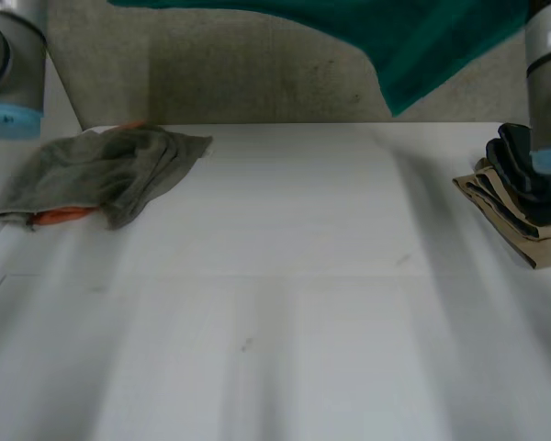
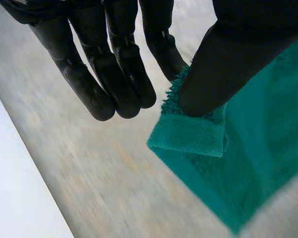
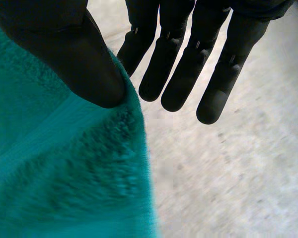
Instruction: Fold the laundry.
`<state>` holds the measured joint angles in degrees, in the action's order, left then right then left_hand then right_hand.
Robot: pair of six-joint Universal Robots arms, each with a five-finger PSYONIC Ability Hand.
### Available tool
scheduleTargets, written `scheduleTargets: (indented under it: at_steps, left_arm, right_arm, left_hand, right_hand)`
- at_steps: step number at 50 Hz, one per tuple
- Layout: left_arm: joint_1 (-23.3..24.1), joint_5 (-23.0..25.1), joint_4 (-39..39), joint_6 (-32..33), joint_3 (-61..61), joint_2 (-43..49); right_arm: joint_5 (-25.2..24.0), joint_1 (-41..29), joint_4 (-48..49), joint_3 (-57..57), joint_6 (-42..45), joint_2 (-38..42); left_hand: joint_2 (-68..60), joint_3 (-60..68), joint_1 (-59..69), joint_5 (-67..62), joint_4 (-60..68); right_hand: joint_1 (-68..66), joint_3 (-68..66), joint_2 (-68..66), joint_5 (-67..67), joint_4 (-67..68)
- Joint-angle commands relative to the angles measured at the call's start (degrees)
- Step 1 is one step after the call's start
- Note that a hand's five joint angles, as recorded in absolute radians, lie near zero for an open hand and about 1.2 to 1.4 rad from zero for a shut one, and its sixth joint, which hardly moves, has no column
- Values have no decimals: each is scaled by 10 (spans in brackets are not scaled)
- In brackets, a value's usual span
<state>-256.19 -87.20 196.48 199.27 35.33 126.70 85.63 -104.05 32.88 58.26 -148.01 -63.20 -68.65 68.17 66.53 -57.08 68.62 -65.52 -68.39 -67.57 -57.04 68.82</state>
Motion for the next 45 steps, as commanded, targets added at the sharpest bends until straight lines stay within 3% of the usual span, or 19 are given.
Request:
scheduleTargets:
  at_steps: [1, 7, 14, 23, 27, 31, 37, 45]
  left_arm:
    - [-5, -1, -13, 6, 105, 24]
    - [0, 11, -17, 31, 199, 43]
    - [3, 21, -72, 107, 308, 24]
    - [-2, 25, -269, 219, 441, -72]
    - [-15, 35, -364, 270, 513, -120]
    - [-21, 48, -422, 304, 552, -148]
    - [-19, 49, -452, 318, 541, -152]
    - [-4, 36, -423, 257, 405, -100]
  right_arm:
    - [-8, 2, -91, 15, 16, 52]
    - [-20, 10, -153, 62, 37, 91]
    - [-16, 27, -231, 139, 76, 94]
    - [-18, 66, -431, 230, 154, 0]
    - [-26, 117, -532, 295, 240, -64]
    - [-45, 146, -572, 347, 330, -103]
    - [-71, 143, -548, 366, 368, -112]
    - [-57, 94, -424, 289, 277, -48]
  left_hand:
    - [-113, 118, 135, -129, 114]
    - [-113, 118, 135, -129, 114]
    - [-113, 118, 135, -129, 114]
    - [-113, 118, 135, -129, 114]
    - [-113, 118, 135, -129, 114]
    - [-113, 118, 135, -129, 114]
    - [-113, 118, 135, -129, 114]
    - [-113, 118, 135, -129, 114]
  right_hand:
    - [-145, -116, -124, -130, 112]
    - [-145, -116, -124, -130, 112]
    - [-145, -116, -124, -130, 112]
    - [-145, -116, -124, -130, 112]
    - [-145, -116, -124, -130, 112]
    - [-145, -116, -124, -130, 112]
    - [-145, -116, -124, -130, 112]
    - [-145, -116, -124, -130, 112]
